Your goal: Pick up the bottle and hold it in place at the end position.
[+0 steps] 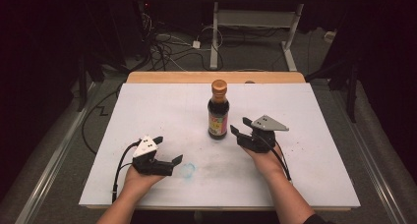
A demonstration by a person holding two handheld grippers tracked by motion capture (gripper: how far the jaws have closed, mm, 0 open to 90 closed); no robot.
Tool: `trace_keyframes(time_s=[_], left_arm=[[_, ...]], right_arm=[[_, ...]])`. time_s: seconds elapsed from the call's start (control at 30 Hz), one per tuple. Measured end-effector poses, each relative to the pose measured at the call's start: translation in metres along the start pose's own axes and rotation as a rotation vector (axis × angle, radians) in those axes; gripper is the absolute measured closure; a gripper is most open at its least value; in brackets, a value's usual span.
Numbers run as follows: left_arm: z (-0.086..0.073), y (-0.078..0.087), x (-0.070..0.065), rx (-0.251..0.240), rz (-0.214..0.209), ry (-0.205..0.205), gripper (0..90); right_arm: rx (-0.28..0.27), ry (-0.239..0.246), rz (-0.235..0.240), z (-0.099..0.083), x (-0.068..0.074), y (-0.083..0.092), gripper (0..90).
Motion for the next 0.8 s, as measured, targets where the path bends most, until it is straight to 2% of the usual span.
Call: trace_keyframes(time_s=[0.07,0.1,0.13,0.17,0.23,0.3,0.4,0.5,0.57,0.73,0.8], left_arm=[[0.001,-0.007,-0.003,0.003,-0.013,0.002,0.0],[0.002,-0.010,-0.005,0.002,-0.017,0.003,0.0],[0.003,-0.012,-0.006,0.002,-0.020,0.011,0.0],[0.004,-0.015,-0.008,0.001,-0.027,0.017,0.0],[0.005,-0.020,-0.010,0.009,-0.030,0.016,0.0],[0.007,-0.025,-0.012,0.019,-0.031,0.020,0.0],[0.011,-0.034,-0.013,0.029,-0.032,0.047,0.0],[0.014,-0.043,-0.015,0.035,-0.032,0.040,0.0],[0.017,-0.050,-0.016,0.035,-0.041,0.038,0.0],[0.018,-0.061,-0.015,0.036,-0.044,0.029,0.0],[0.018,-0.067,-0.015,0.040,-0.047,0.029,0.0]], right_arm=[[-0.006,-0.006,-0.010,0.001,-0.003,0.001,50.4],[-0.008,-0.005,-0.016,0.001,-0.005,0.002,57.1],[-0.008,-0.005,-0.016,0.001,-0.005,0.002,57.1],[-0.012,0.002,-0.014,0.002,-0.007,0.003,62.6],[-0.011,0.007,-0.013,0.003,-0.007,0.004,65.0],[-0.012,0.013,-0.010,0.004,-0.008,0.005,71.8],[-0.012,0.021,-0.002,0.004,-0.008,0.005,77.0],[-0.011,0.015,-0.001,0.005,-0.009,0.005,82.5],[-0.022,0.016,-0.009,0.006,-0.011,0.007,89.5],[-0.037,0.017,-0.004,0.009,-0.017,0.008,90.0],[-0.040,0.004,-0.001,0.009,-0.020,0.007,90.0]])
Point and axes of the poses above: each handheld gripper's, and its own axes: y roughly backward along the jaws, z roughly out of its top, x roughly to its left, the point moved 7 cm from there along -y, roughly forward along the jaws
